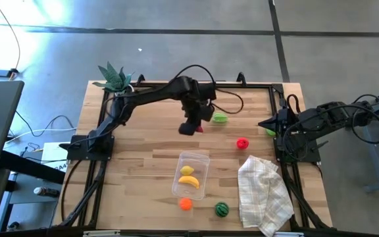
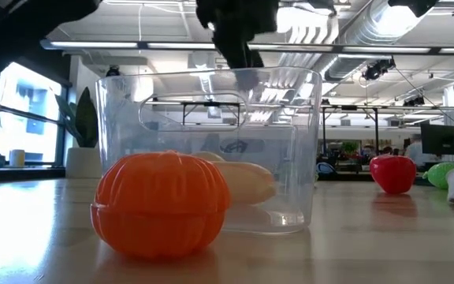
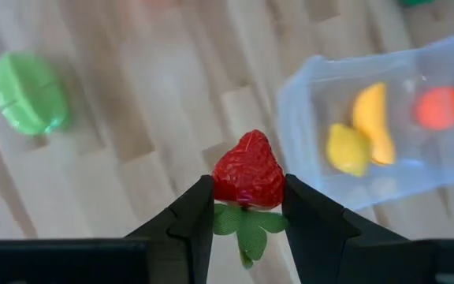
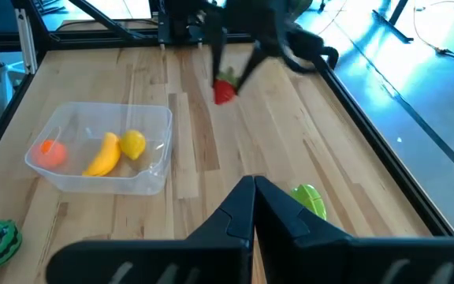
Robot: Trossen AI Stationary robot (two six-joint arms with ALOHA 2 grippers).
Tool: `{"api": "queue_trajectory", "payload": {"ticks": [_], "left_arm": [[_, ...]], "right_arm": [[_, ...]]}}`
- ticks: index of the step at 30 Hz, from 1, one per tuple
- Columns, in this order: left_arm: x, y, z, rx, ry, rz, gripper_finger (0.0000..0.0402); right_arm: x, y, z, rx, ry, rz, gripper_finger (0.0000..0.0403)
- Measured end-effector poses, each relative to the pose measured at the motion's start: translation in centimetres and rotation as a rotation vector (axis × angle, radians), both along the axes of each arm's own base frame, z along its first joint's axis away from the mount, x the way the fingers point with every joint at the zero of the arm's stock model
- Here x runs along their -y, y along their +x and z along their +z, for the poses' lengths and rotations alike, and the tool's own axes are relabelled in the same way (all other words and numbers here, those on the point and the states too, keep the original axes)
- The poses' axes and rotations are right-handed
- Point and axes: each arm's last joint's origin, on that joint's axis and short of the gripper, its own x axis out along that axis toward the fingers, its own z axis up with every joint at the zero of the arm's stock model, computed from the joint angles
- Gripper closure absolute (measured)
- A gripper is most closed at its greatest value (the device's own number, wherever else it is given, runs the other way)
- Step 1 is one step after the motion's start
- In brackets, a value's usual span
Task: Pick and placing Produce into tupperware
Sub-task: Put the strawberry into the transparent bin
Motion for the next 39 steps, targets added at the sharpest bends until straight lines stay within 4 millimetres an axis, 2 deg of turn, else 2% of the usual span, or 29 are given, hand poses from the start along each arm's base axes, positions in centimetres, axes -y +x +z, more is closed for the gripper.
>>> {"api": "queue_trajectory", "payload": {"ticks": [6, 14, 21, 24, 35, 39], "left_arm": [[4.4, 0.3, 1.7, 0.052, 0.027, -0.128, 0.0278], [10.3, 1.1, 1.7, 0.062, 0.135, -0.319, 0.0277], [13.5, 2.1, 1.4, 0.118, 0.248, -0.441, 0.0277], [14.1, 2.7, 0.4, 0.106, 0.263, -0.454, 0.0277], [14.7, 5.5, -6.2, -0.011, 0.252, -0.368, 0.0277], [14.7, 5.8, -8.4, -0.099, 0.229, -0.338, 0.0277]], "right_arm": [[0.0, 0.0, 0.0, 0.000, 0.000, 0.000, 0.0403], [0.0, 0.0, 0.0, 0.000, 0.000, 0.000, 0.0403], [0.0, 0.0, 0.0, 0.000, 0.000, 0.000, 0.0403], [0.0, 0.0, 0.0, 0.000, 0.000, 0.000, 0.0403], [0.0, -0.1, -0.1, -0.013, -0.004, 0.000, 0.0403], [0.0, -0.1, -0.2, -0.019, -0.007, 0.000, 0.0403]]}}
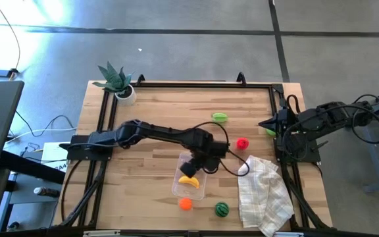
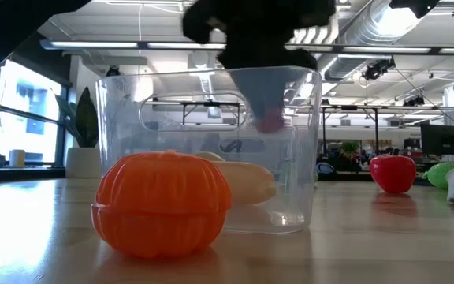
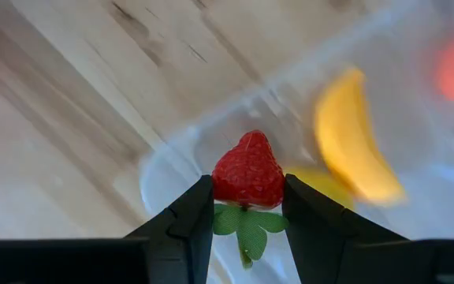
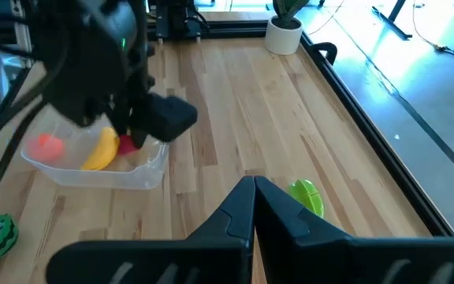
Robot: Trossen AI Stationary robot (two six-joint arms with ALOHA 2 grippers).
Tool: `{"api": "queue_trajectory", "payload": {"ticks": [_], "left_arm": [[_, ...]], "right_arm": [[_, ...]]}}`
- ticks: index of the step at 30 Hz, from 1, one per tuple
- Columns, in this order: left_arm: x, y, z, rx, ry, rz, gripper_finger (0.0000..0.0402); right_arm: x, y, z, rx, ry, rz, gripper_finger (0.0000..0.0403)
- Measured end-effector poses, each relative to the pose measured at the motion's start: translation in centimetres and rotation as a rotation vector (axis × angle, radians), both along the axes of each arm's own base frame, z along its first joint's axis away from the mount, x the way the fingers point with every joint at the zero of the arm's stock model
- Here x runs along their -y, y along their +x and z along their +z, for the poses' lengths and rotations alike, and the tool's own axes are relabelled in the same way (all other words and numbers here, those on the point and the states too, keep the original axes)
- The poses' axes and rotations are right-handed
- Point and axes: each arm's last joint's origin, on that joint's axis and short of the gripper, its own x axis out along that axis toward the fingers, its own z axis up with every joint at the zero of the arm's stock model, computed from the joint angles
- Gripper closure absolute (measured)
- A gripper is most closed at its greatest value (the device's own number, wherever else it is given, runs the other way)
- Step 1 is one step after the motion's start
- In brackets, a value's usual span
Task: Pick and placing Produce into tupperware
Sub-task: Put the strawberry into the transparent bin
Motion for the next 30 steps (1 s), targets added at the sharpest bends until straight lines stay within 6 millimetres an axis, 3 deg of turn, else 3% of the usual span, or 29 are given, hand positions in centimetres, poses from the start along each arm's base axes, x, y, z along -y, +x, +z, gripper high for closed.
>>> {"api": "queue_trajectory", "payload": {"ticks": [2, 13, 30], "left_arm": [[0.0, -0.7, -0.7, -0.099, 0.001, 0.021, 0.0277], [1.1, 0.8, -4.1, -0.096, -0.014, 0.040, 0.0277], [1.0, 1.2, -4.8, -0.086, -0.004, 0.045, 0.0277]], "right_arm": [[0.0, 0.0, 0.0, -0.002, -0.001, 0.000, 0.0403], [0.0, 0.0, 0.0, -0.002, -0.001, 0.000, 0.0403], [0.0, 0.0, 0.0, -0.002, -0.001, 0.000, 0.0403]]}}
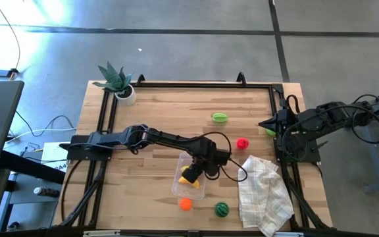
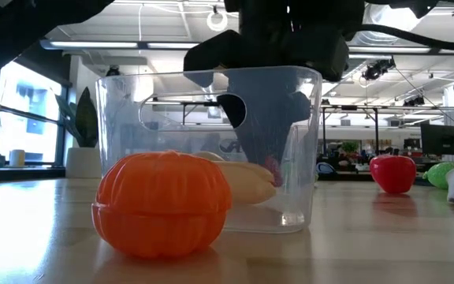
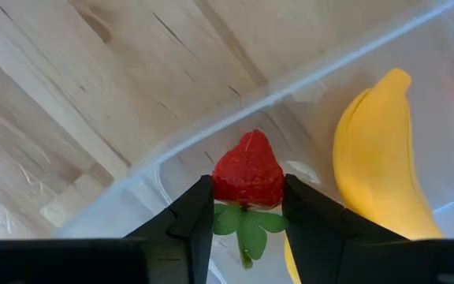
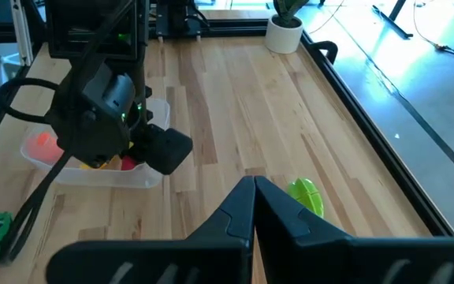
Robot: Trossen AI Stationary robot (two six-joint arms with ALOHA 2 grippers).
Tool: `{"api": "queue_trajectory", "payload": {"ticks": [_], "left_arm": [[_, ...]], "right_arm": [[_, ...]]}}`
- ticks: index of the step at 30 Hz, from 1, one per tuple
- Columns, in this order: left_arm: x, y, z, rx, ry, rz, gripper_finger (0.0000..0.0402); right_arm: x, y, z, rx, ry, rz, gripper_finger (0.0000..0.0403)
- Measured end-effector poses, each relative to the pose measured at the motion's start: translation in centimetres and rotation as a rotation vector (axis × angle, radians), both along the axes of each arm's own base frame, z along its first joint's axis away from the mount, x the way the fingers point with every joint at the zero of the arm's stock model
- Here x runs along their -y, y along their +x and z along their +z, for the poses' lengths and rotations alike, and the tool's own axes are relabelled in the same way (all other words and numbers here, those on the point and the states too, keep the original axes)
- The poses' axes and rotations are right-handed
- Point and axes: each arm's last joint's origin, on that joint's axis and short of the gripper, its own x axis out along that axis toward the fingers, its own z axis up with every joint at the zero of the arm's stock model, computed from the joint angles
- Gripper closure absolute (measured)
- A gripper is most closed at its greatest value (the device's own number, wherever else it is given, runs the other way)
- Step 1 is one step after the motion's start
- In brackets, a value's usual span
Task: Pick and placing Produce into tupperware
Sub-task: Put the strawberry into the transparent bin
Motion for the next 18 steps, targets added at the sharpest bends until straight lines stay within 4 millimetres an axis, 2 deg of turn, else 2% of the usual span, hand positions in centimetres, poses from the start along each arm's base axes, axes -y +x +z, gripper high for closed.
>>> {"api": "queue_trajectory", "payload": {"ticks": [18], "left_arm": [[0.01, 0.30, 0.03, 0.030, -0.003, 0.017, 0.0277]], "right_arm": [[0.00, 0.00, 0.00, 0.000, 0.000, 0.000, 0.0403]]}}
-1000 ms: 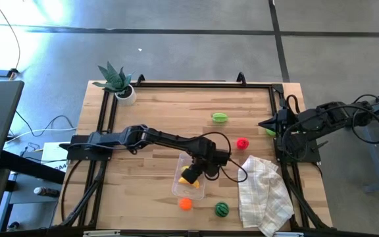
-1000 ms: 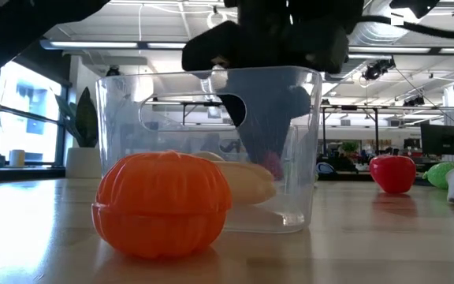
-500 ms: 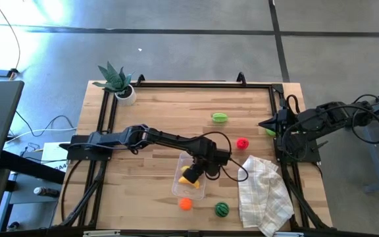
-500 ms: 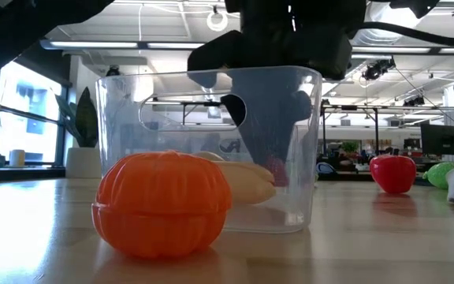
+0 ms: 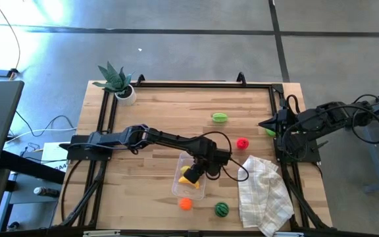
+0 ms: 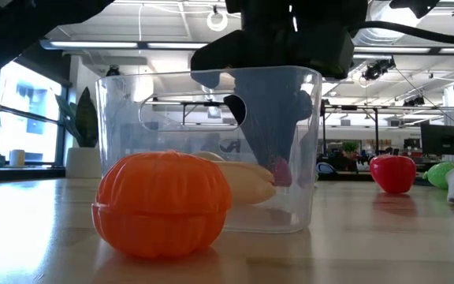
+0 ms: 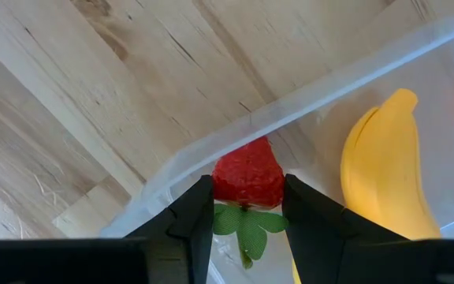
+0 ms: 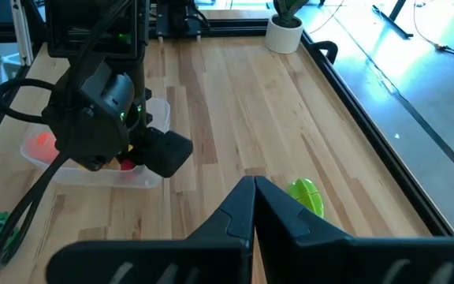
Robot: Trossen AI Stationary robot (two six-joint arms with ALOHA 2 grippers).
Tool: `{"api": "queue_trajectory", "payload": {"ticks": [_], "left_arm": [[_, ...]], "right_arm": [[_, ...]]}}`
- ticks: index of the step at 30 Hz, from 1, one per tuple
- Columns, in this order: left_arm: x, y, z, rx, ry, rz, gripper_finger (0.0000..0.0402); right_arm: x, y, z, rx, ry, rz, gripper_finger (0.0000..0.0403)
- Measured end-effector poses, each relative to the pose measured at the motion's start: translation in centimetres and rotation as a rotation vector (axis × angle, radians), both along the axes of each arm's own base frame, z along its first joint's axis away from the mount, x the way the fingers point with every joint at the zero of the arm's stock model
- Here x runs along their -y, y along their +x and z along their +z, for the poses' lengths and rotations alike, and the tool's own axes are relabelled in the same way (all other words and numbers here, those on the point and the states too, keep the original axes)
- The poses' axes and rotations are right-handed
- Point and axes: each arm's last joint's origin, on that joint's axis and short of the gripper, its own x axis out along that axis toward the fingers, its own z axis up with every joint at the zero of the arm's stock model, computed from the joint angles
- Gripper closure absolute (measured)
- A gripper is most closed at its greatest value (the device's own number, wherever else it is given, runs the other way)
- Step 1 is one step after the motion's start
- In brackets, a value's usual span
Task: Pick and placing Produce into tupperware
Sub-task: Put the strawberry into the transparent bin
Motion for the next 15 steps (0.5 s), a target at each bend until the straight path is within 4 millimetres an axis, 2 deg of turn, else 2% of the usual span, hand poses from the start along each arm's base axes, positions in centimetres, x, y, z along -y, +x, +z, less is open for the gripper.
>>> {"api": "queue_trajectory", "payload": {"ticks": [15], "left_arm": [[0.02, 0.22, 0.03, 0.020, -0.011, 0.016, 0.0277]], "right_arm": [[0.00, 0.00, 0.00, 0.000, 0.000, 0.000, 0.0403]]}}
